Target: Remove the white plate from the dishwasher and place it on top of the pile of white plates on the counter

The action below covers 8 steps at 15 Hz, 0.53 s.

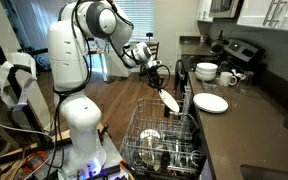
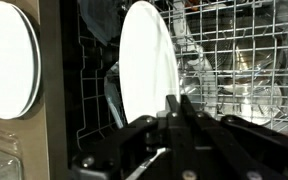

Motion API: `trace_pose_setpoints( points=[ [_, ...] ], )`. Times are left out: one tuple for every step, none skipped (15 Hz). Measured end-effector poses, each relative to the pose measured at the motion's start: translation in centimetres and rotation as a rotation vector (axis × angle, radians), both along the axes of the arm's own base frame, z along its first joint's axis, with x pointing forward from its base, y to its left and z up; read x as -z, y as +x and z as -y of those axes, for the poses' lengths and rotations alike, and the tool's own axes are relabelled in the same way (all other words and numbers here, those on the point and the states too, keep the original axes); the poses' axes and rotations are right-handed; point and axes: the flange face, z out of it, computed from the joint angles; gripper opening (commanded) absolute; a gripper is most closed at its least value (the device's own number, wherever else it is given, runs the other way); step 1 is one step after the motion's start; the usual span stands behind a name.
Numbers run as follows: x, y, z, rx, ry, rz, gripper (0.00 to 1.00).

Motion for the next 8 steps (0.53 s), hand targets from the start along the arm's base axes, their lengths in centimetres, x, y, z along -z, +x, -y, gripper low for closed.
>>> trace_pose_setpoints(
  points=[
    [-0.2,-0.1,-0.2,-0.003,-0.012,0.017,0.04],
    [-0.5,-0.1,-0.5,-0.007,-0.023,0.035,0.04],
    [-0.8,-0.2,-0.8,-0.012,-0.038,0.055,0.04],
    [-1.2,-0.3,-1.0,-0.016,-0.05,0.073,0.04],
    [-1.4,-0.5,-1.3,-0.02,-0.064,0.09,0.04],
    [-1.7,-0.6,-1.6,-0.022,-0.074,0.105,0.04],
    [-1.9,-0.7,-1.9,-0.024,-0.084,0.118,0.04],
    [-2.0,-0.9,-2.1,-0.025,-0.094,0.131,0.04]
  ],
)
